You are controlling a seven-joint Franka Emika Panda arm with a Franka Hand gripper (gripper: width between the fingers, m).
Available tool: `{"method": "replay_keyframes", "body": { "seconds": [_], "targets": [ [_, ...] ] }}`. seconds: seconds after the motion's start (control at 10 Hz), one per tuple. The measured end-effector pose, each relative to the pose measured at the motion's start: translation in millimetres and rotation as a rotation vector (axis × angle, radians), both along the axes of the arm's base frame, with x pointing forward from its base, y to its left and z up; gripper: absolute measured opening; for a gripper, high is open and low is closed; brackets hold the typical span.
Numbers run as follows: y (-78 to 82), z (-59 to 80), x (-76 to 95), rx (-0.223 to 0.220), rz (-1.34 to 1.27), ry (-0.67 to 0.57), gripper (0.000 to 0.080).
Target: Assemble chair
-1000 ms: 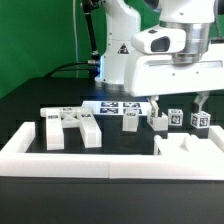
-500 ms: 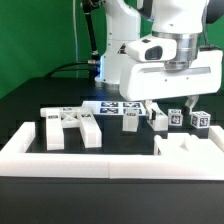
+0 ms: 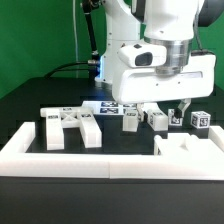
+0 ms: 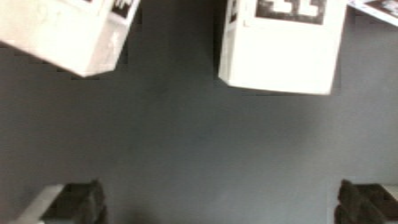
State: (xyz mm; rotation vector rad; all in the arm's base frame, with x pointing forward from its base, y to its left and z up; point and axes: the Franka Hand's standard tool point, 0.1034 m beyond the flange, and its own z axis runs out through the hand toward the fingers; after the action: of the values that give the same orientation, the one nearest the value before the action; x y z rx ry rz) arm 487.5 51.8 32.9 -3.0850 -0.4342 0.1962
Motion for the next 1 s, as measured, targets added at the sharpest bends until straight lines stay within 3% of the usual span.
{"method": "replay_keyframes", "body": {
  "seconds": [0.2,0.9,1.0],
  "targets": [
    [1.3,-3.6,-1.2,-0.01,0.006,0.117,0.0648],
    [4.9,-15.4,-28.5,-0.118,0.032,0.652,0.0648],
    [8.7,-18.8,-24.7,-0.131,0.036,0.712,0.0648]
  ]
}}
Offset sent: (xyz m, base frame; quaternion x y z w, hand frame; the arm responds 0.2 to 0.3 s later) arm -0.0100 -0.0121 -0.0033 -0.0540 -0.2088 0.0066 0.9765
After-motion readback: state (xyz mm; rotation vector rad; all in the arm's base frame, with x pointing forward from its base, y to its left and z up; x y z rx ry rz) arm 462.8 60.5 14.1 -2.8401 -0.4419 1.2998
